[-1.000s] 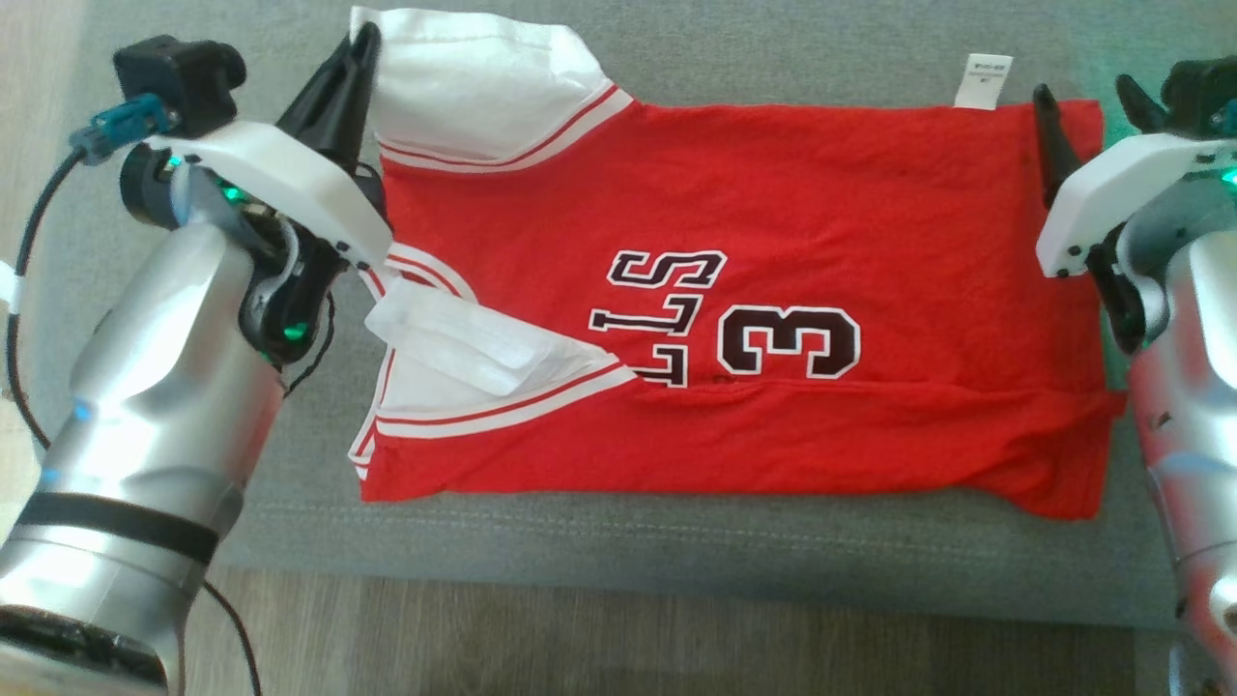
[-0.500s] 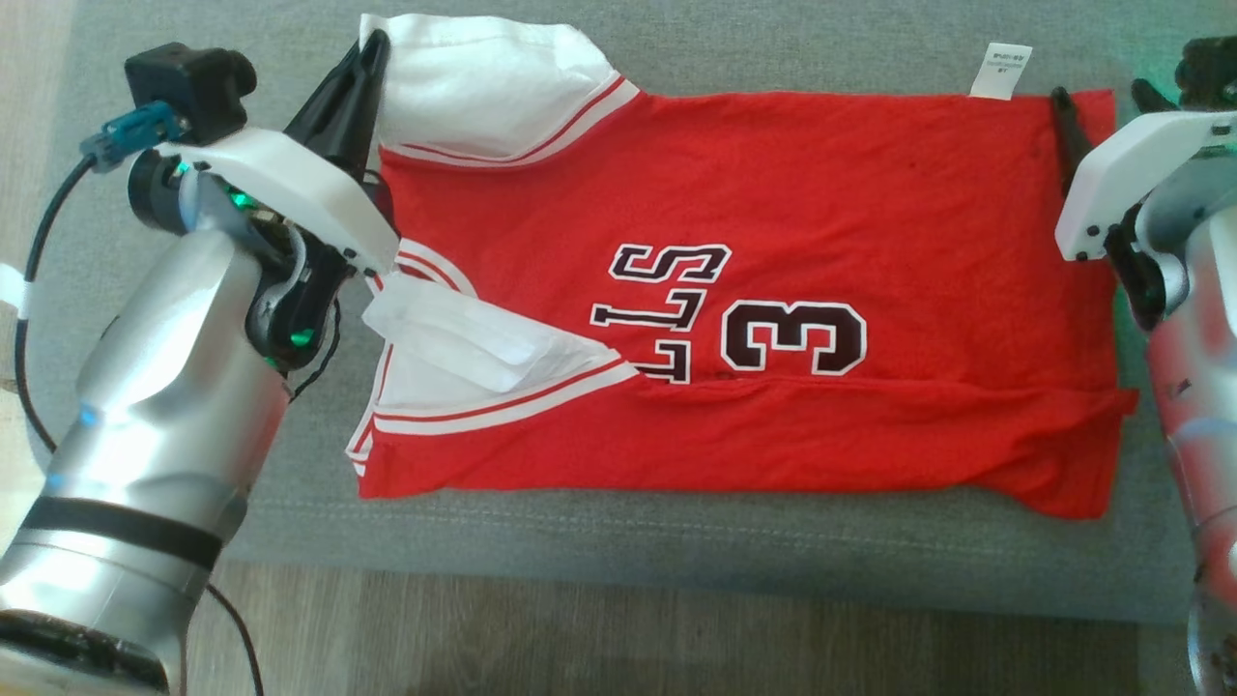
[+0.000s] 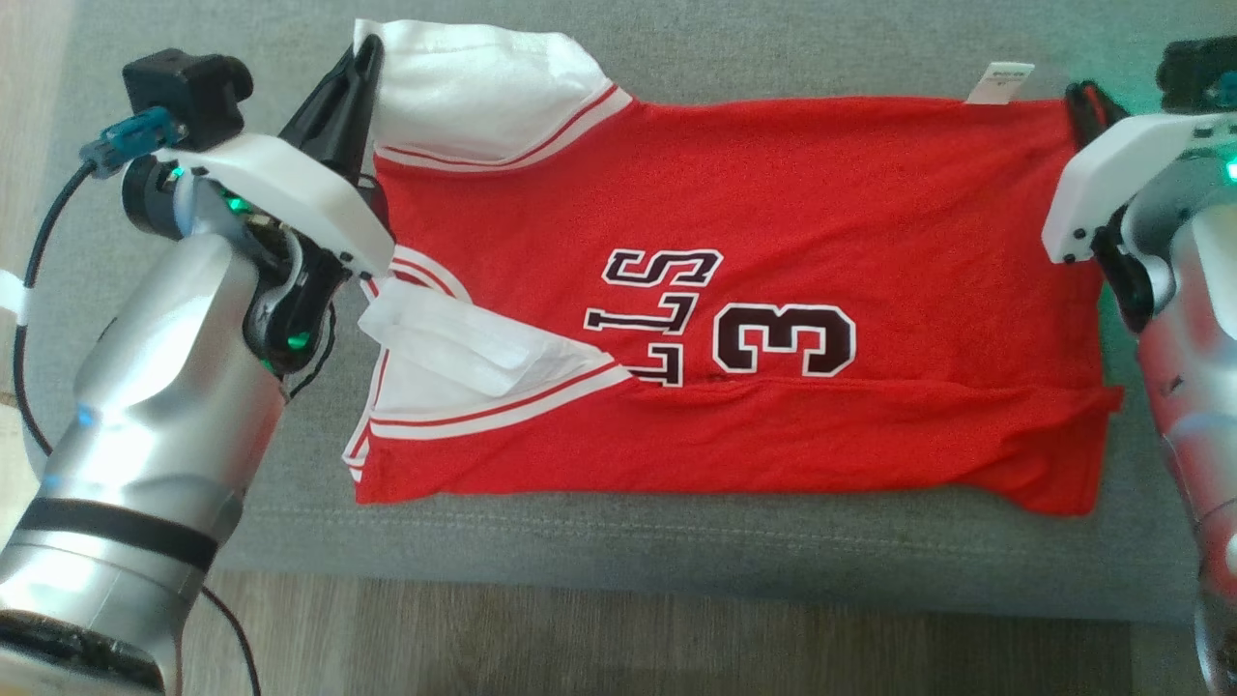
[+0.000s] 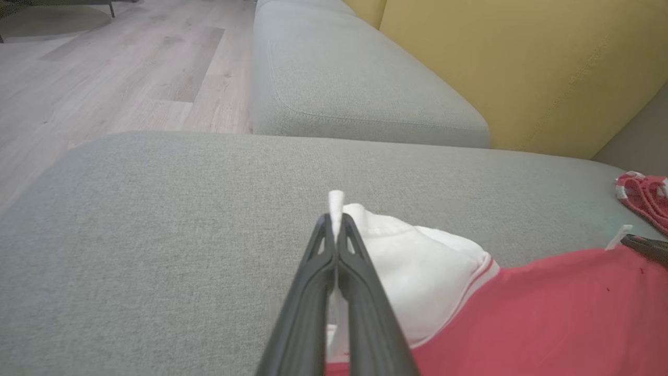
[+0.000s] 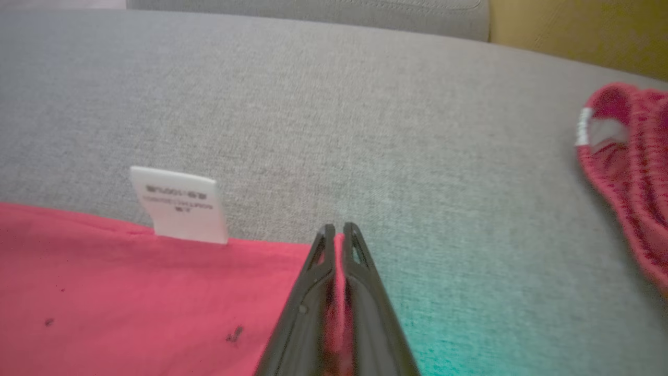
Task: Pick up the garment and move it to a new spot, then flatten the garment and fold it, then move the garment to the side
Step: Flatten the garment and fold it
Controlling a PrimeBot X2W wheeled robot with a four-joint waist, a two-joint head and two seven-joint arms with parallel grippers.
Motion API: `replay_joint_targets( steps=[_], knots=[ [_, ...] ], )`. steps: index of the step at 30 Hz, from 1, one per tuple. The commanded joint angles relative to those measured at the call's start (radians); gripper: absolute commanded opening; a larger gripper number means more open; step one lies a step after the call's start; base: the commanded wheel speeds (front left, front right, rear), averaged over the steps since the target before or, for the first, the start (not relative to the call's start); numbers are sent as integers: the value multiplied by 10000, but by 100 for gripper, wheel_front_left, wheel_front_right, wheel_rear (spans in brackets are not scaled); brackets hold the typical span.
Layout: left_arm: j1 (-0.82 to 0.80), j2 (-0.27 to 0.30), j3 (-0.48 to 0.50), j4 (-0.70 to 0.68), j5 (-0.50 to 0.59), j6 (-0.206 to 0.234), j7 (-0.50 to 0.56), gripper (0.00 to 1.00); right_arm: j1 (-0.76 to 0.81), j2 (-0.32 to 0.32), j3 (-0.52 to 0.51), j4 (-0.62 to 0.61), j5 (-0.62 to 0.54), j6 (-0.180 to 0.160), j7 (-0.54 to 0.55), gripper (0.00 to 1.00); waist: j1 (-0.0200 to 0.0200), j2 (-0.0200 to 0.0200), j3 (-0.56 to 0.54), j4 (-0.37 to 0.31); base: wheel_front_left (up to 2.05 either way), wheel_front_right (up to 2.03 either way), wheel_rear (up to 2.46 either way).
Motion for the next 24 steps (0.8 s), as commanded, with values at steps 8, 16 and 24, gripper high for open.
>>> replay_joint_targets(
  steps=[8,16,24],
  knots=[
    [13,456,441,-166,-86,43,-333,0,448,-160,487,-605,48,25,-1883,0,0,0,-568,-52,0,0,0],
    [720,687,481,-613,-154,-2,-493,0,1474,-286,706,-1070,344,25,-2365,0,0,0,-1183,-102,0,0,0],
    [1901,1393,151,-1643,186,174,-405,0,2554,-416,890,-1731,804,25,-2397,0,0,0,-1677,-110,0,0,0]
  ],
)
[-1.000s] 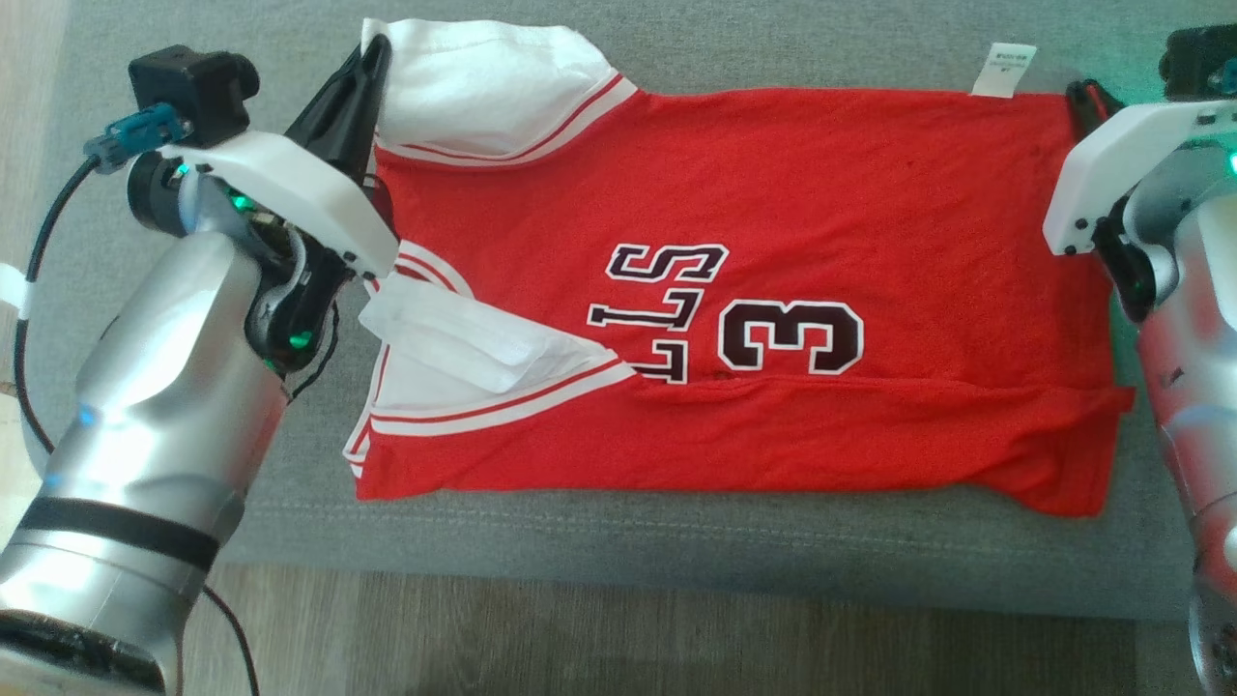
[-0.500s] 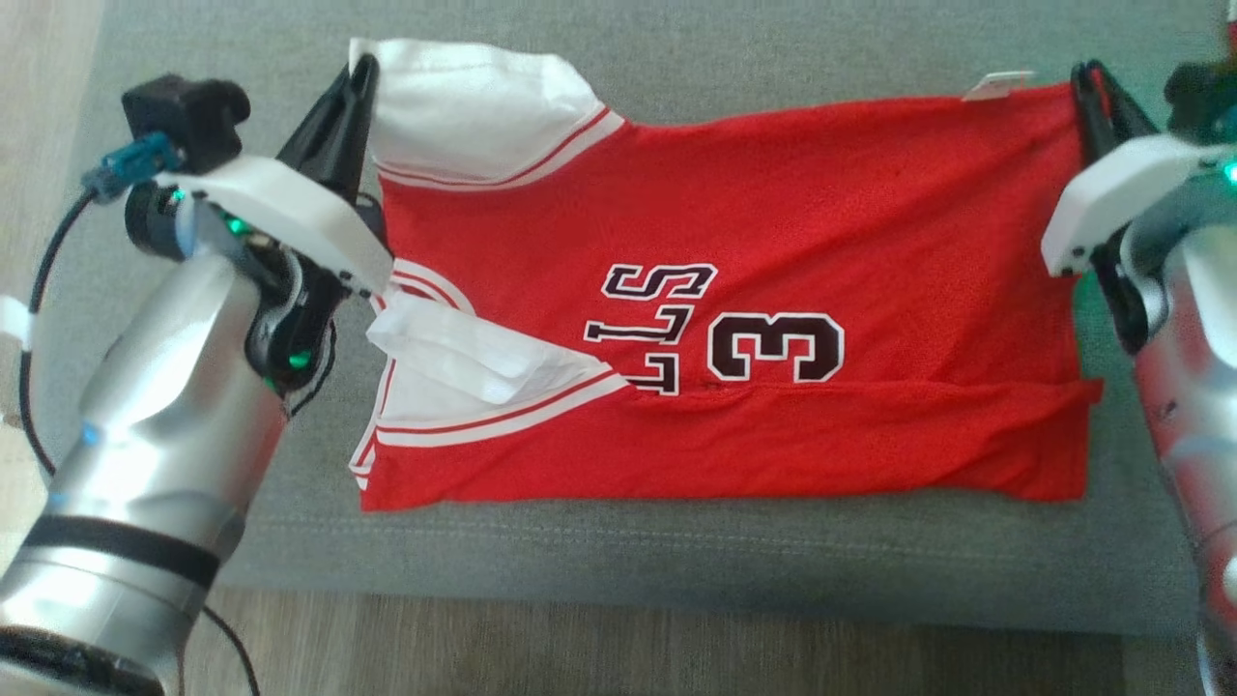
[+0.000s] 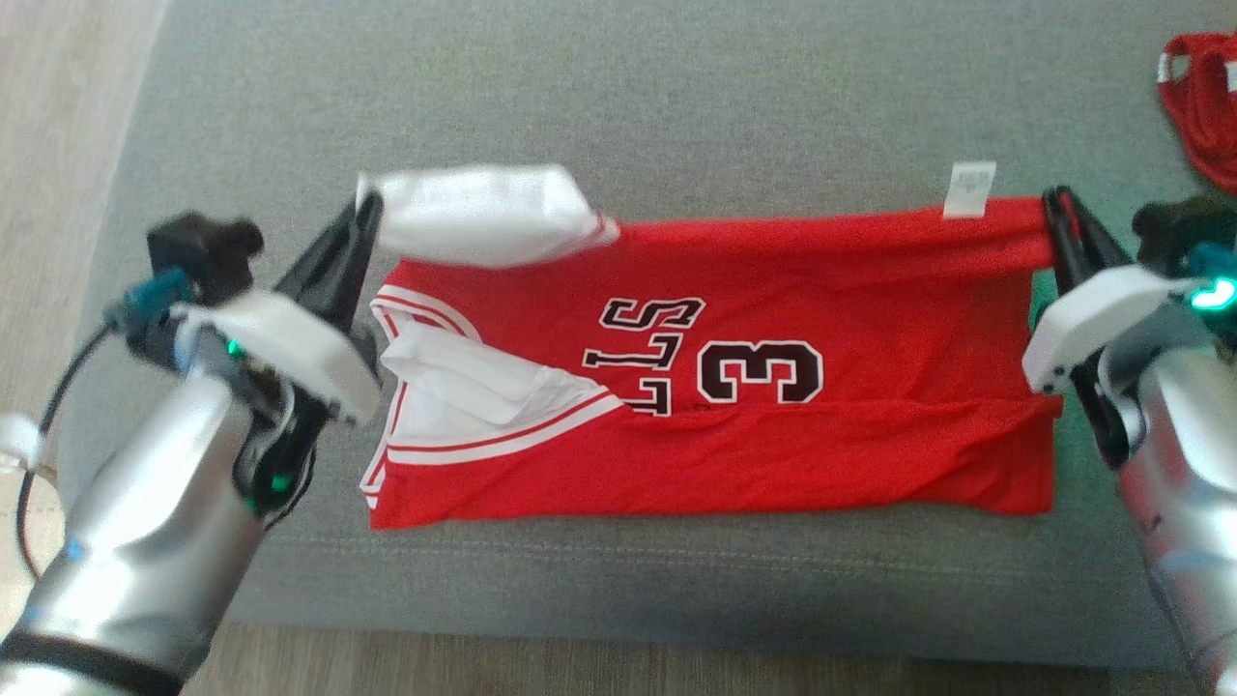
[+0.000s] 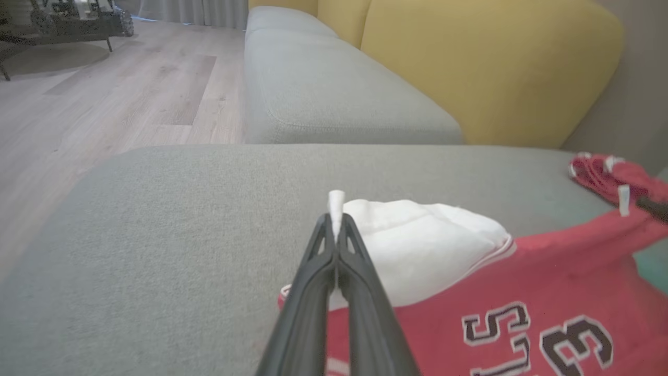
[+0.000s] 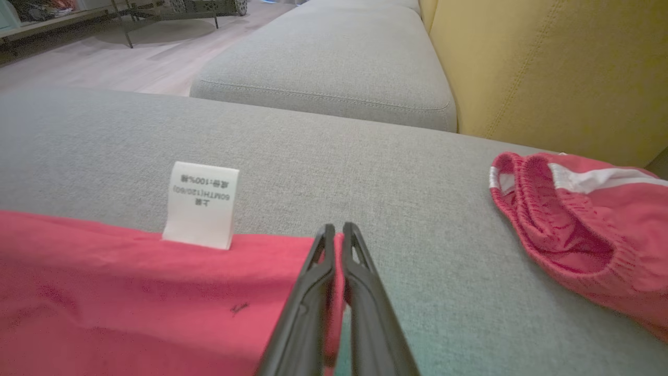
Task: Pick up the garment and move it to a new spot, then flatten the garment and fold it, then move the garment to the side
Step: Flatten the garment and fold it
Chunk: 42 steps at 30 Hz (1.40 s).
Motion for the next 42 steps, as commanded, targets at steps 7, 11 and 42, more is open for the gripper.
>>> replay_joint_targets(
  steps=[7,11,42],
  knots=[
    [1075,1429,-168,-1822,443,436,677,0,1008,-479,336,-1087,538,25,343,0,0,0,-395,139,0,0,0],
    [1719,1889,-368,-2743,428,607,1180,0,1588,-714,527,-1657,879,25,938,0,0,0,-512,213,0,0,0],
    [3190,2355,-962,-3362,525,1458,1691,100,4365,-1370,55,-5490,1488,25,5058,100,0,0,-837,120,0,0,0]
  ],
)
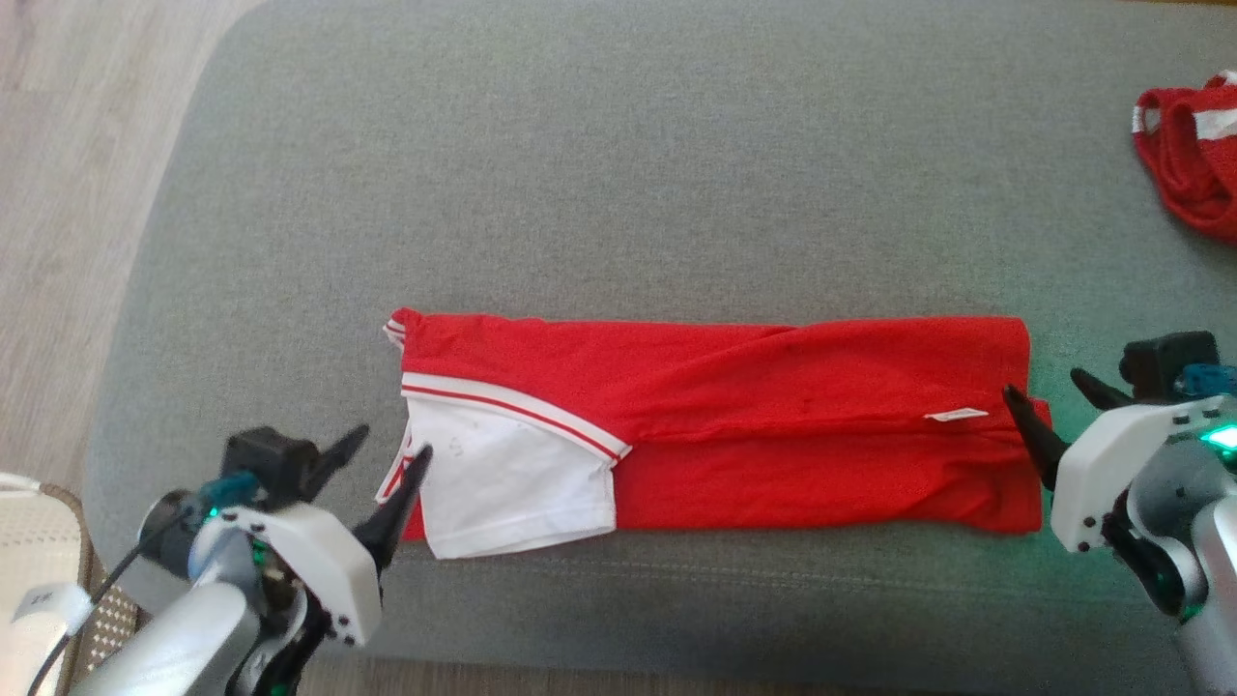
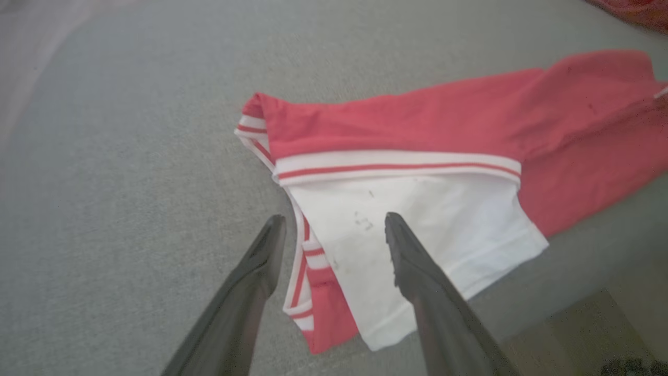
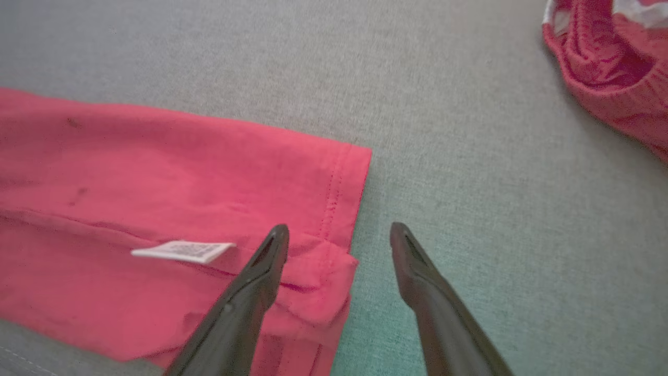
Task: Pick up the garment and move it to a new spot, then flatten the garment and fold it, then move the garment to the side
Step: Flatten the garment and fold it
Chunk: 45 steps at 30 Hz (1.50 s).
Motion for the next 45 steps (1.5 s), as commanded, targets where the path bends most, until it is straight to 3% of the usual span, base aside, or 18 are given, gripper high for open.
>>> replay_joint_targets(
  steps=[1,4,9,11,13,17,21,25,29,31,37,45],
  knots=[
    [-345,197,656,-164,-107,180,-293,100,57,-81,-32,-477,-96,25,-72,100,0,0,-66,-1,0,0,0],
    [-325,-100,1111,-171,-316,526,-992,100,82,157,-280,-909,-131,25,-483,100,0,0,-180,1,0,0,0],
    [-223,-873,2101,-394,-691,954,-1956,100,50,930,-828,-1648,-223,25,-2046,100,0,0,-408,30,0,0,0],
    [-101,-1286,2577,-594,-720,1037,-2065,100,84,1279,-1008,-1848,-338,25,-2750,100,0,0,-500,37,0,0,0],
    [253,-2078,3737,-1199,-485,1021,-2091,100,181,1907,-1283,-1948,-448,25,-3712,100,0,0,-591,-6,0,0,0],
    [1077,-3265,5188,-1811,376,739,-2095,100,395,2442,-1382,-1807,-953,25,-4709,100,0,0,-653,-47,0,0,0],
    [1855,-4268,5832,-1778,1428,185,-2097,100,685,2838,-1557,-1480,-1524,25,-5115,100,0,0,-765,-101,0,0,0],
    [2341,-4902,6589,-1737,2424,-314,-2097,100,976,3155,-1735,-1069,-1777,25,-5262,100,0,0,-867,-177,0,0,0],
    [2767,-5182,6946,-1764,3236,-937,-2098,100,1052,3348,-1792,-827,-1941,25,-5327,100,0,0,-884,-306,0,0,0],
    [2929,-5223,7138,-1822,3404,-1039,-2098,100,1051,3403,-1828,-758,-2078,25,-5340,100,0,0,-881,-346,0,0,0],
    [3016,-5238,7074,-1878,3088,-1001,-2098,100,1043,3545,-2277,-615,-2375,25,-5348,100,0,0,-762,-329,0,0,0],
    [2779,-5240,6921,-1642,3191,-1015,-2098,100,488,3624,-3173,1068,-2153,25,-5299,100,0,0,-469,-269,0,0,0]
  ],
)
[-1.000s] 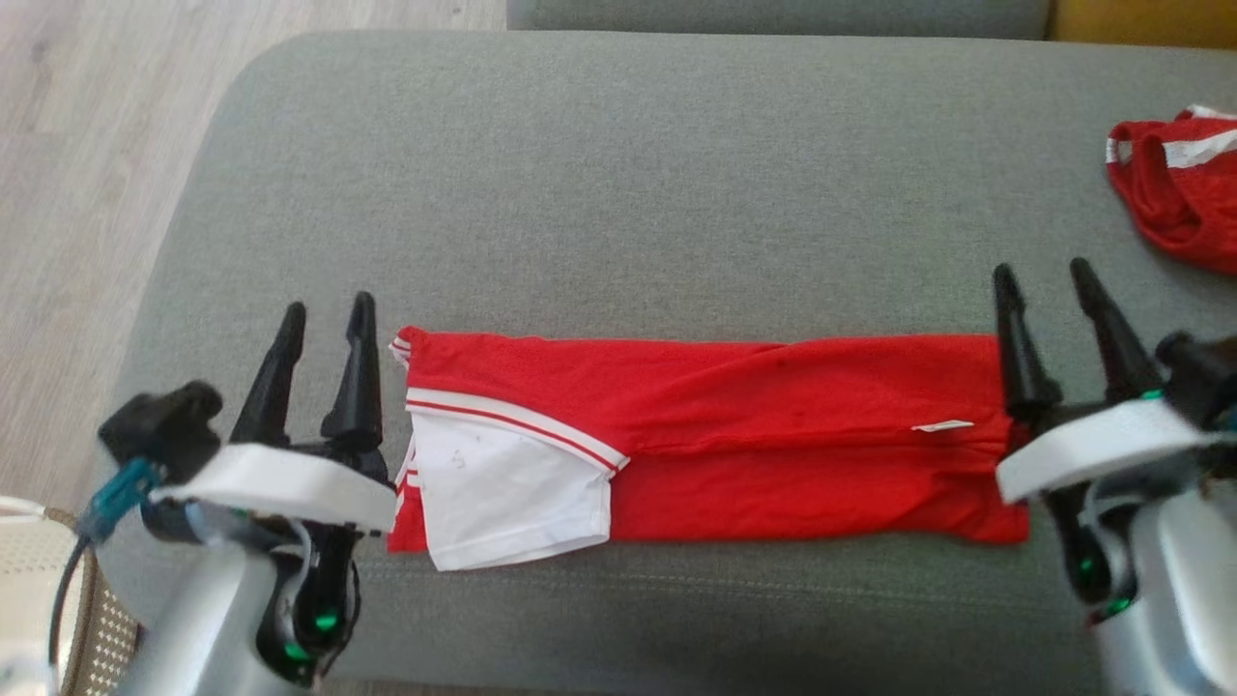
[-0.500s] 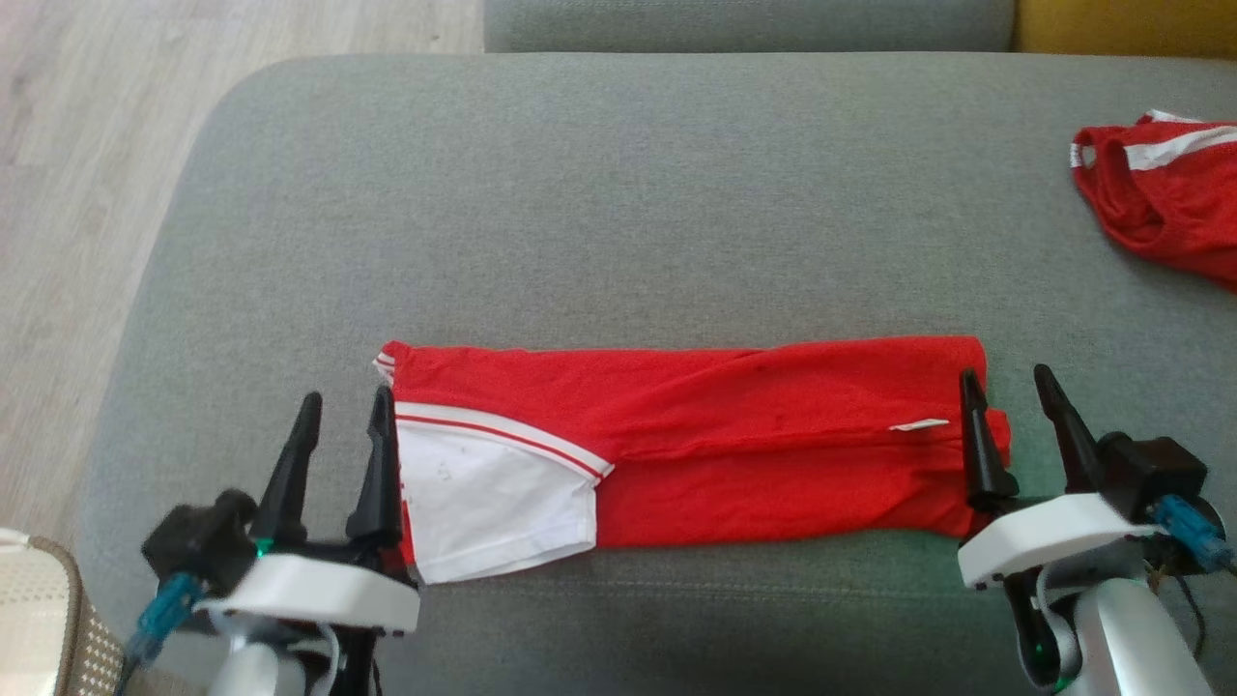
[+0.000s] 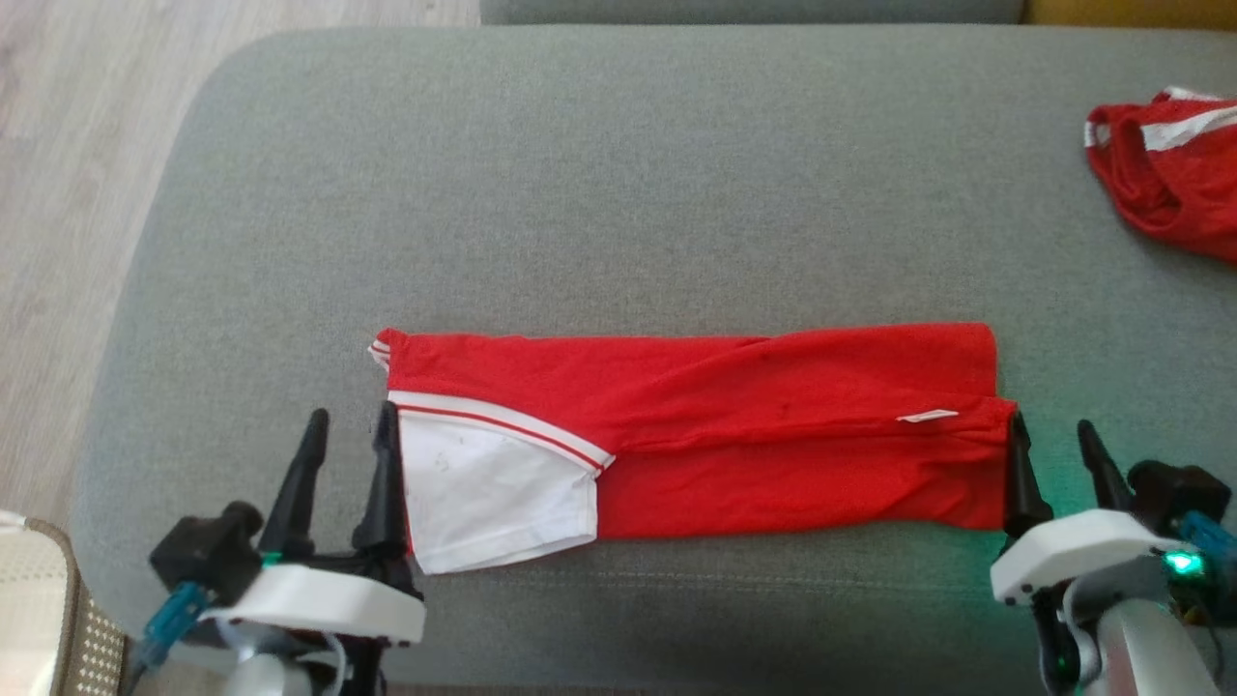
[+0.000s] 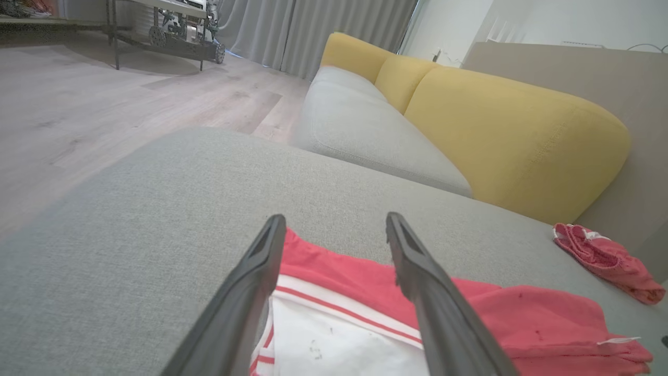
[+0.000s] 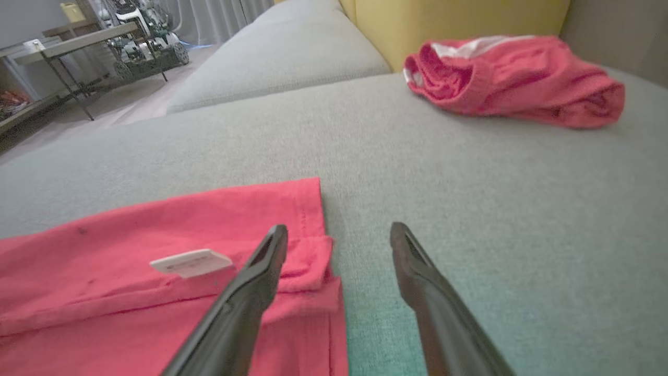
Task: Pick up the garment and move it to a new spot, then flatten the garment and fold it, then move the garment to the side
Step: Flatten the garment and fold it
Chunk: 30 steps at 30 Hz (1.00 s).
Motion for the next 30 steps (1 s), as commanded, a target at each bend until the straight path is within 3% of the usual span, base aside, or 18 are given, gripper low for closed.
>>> replay_joint_targets(
  steps=[1,12,23,24,25,30],
  knots=[
    [-467,26,202,-238,97,-20,-121,100,-637,-3,185,39,131,25,-3,100,0,0,86,37,0,0,0],
    [-755,25,57,-137,154,1,-122,100,-1976,1,338,2985,1010,25,127,100,0,0,380,303,0,0,0],
    [-826,24,251,-133,324,-109,-122,100,-2568,2,776,4813,1114,25,291,99,0,0,453,284,0,0,0],
    [-835,24,273,-131,330,-118,-122,100,-2608,2,906,4929,1218,25,348,42,0,0,454,278,0,0,0],
    [-846,24,300,-130,341,-127,-122,100,-2644,2,1046,5018,1298,25,381,0,0,0,460,266,0,0,0],
    [-911,24,393,-74,613,-256,-122,100,-2786,2,1362,5258,1417,25,324,0,0,0,424,198,0,0,0]
  ],
)
